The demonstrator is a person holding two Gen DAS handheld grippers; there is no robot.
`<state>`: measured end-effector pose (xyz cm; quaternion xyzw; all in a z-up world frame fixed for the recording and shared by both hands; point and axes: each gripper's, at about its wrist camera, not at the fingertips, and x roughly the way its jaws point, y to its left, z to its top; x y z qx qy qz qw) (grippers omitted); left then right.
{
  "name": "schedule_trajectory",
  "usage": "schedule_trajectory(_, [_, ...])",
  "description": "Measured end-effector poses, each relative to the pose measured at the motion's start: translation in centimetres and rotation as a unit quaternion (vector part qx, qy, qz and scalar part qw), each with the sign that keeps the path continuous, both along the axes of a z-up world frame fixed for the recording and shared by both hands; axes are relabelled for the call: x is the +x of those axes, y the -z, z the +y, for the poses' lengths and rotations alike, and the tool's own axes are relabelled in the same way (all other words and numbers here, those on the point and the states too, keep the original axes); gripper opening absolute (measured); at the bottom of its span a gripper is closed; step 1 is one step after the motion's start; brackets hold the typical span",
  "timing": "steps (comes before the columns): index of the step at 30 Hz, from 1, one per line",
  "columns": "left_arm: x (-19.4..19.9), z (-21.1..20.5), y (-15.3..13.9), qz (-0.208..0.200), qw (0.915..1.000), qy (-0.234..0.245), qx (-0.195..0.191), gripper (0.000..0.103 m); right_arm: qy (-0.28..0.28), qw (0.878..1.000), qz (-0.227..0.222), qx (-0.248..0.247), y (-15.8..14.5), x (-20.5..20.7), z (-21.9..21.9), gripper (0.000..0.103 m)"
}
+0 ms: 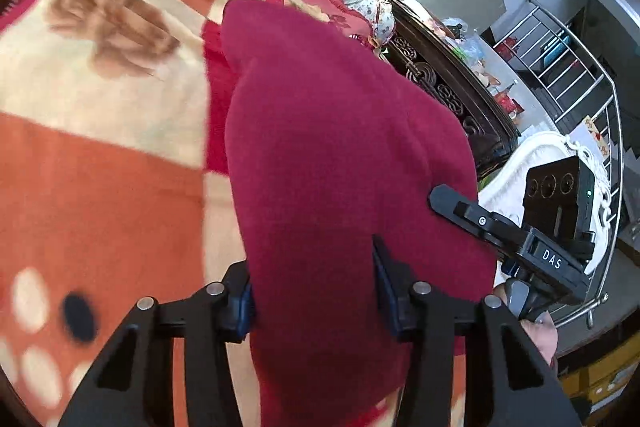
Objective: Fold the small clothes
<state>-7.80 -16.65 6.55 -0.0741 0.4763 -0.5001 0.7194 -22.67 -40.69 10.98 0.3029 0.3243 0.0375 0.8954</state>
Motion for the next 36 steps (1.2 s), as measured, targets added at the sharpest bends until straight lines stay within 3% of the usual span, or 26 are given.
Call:
schedule_trajectory(4, [-2.2, 5.1, -1.2, -0.019, 0.9987, -0.014, 0.045, 0.048, -0.043, 0.999, 0.008, 0.029, 0.7, -0.5, 4.1, 0.051])
schedule_trajectory(6, [-2.9, 6.7, -0.8, -0.022, 0.9967, -0.021, 0.075, 0.049, -0.05, 0.998, 0.024, 0.032, 2.2, -0.4, 6.1, 0.058])
schedule_trajectory(9, [-3.4, 7.9, 1.2, -0.036, 0.9891, -0.04, 0.137, 0.05, -0.029, 0.997, 0.071, -0.024, 4.0, -0.4, 7.3, 0.059])
schedule_trajectory(10, [-3.4, 8.2, 2.1, -0.037, 0.9851, -0.049, 0.16, 0.052, -0.014, 0.997, 0.067, -0.035, 3.7, -1.1, 7.2, 0.059])
schedule_trajectory(13, [-3.8, 9.8, 2.0, -0.05, 0.9833, -0.087, 0.152, 0.057, -0.017, 0.999, 0.021, -0.024, 1.4, -3.3, 7.4, 0.059])
schedule_trajectory(15, [-4.5, 10.3, 1.1, -0.069, 0.9804, -0.104, 0.153, 0.058, -0.05, 0.997, 0.014, -0.057, -0.1, -3.7, 9.2, 0.057])
schedule_trajectory(17, [-5.2, 10.3, 0.0, -0.11, 0.9714, -0.131, 0.164, 0.067, -0.085, 0.993, -0.008, -0.078, -1.5, -4.1, 11.6, 0.055])
schedule_trajectory(19, [-6.0, 10.3, -0.1, -0.138, 0.9643, -0.147, 0.172, 0.069, -0.137, 0.987, -0.022, -0.083, -2.1, -3.9, 14.4, 0.051])
schedule_trajectory(23, [-6.3, 10.0, 1.2, -0.147, 0.9599, -0.141, 0.192, 0.069, -0.16, 0.972, 0.035, -0.166, 0.3, -2.8, 17.5, 0.04])
schedule_trajectory(26, [-6.6, 9.9, 1.9, -0.158, 0.9584, -0.145, 0.189, 0.074, -0.117, 0.968, 0.079, -0.207, 3.2, -2.6, 16.3, 0.012])
schedule_trajectory(27, [-6.6, 9.7, 2.0, -0.161, 0.958, -0.147, 0.186, 0.076, -0.105, 0.973, 0.083, -0.19, 3.9, -2.7, 15.3, 0.003])
schedule_trajectory(29, [-6.9, 9.5, 2.3, -0.166, 0.9564, -0.153, 0.186, 0.076, -0.097, 0.983, 0.074, -0.14, 4.3, -3.1, 14.2, 0.003])
schedule_trajectory(36, [-8.3, 10.2, 1.6, -0.184, 0.9478, -0.191, 0.177, 0.076, -0.063, 0.986, 0.039, -0.146, 1.2, -5.9, 15.0, 0.014])
